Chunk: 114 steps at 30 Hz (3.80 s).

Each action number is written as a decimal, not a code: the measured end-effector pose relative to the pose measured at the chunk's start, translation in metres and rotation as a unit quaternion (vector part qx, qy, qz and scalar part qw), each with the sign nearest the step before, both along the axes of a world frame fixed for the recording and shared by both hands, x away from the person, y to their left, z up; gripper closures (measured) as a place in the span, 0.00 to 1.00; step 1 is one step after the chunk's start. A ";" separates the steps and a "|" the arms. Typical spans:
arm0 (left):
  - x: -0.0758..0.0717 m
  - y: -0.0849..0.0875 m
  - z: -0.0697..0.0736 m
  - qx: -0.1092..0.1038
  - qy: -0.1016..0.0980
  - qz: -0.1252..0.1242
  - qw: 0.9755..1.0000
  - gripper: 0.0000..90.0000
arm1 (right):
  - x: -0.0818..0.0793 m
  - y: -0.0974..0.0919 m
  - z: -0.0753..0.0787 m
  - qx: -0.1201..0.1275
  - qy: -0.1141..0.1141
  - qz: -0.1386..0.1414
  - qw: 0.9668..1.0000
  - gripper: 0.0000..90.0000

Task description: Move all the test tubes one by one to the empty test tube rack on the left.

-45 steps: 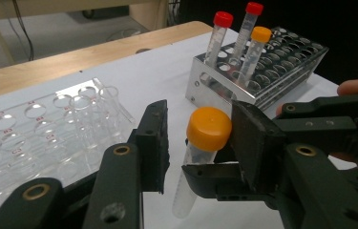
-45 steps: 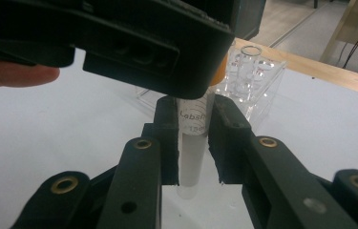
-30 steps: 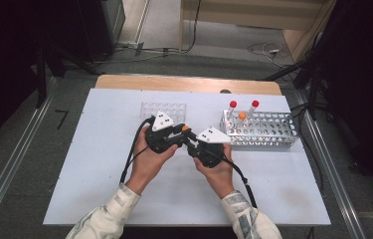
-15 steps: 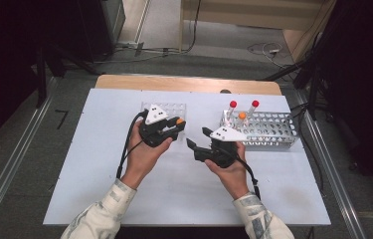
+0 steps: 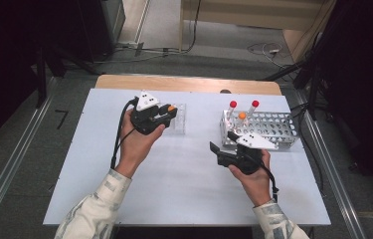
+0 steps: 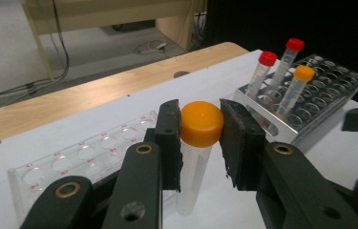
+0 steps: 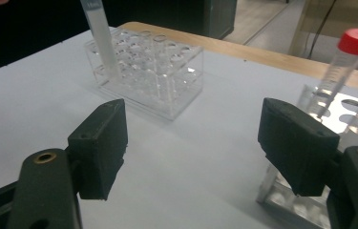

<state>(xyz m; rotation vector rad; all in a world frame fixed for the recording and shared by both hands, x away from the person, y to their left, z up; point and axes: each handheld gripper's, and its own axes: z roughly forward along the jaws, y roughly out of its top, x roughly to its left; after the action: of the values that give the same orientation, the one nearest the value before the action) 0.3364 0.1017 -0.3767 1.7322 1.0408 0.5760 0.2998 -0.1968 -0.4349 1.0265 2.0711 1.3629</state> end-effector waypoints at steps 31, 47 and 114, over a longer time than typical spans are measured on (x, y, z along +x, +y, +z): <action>0.042 0.006 -0.005 0.020 0.003 0.056 0.998 0.79 | 0.000 -0.023 -0.002 0.013 0.001 -0.022 1.000 0.27; 0.045 0.001 -0.047 0.032 0.037 0.072 0.996 0.78 | 0.001 -0.024 -0.003 0.012 0.003 -0.024 1.000 0.27; -0.043 0.027 -0.064 -0.017 0.042 0.003 0.999 0.17 | 0.075 -0.029 -0.025 -0.029 -0.003 -0.164 0.986 0.71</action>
<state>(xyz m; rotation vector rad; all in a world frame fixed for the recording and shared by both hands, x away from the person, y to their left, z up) 0.2930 0.1287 -0.4405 1.7369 1.1095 0.4909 0.3750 -0.2262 -0.4599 1.2688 1.8253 1.1303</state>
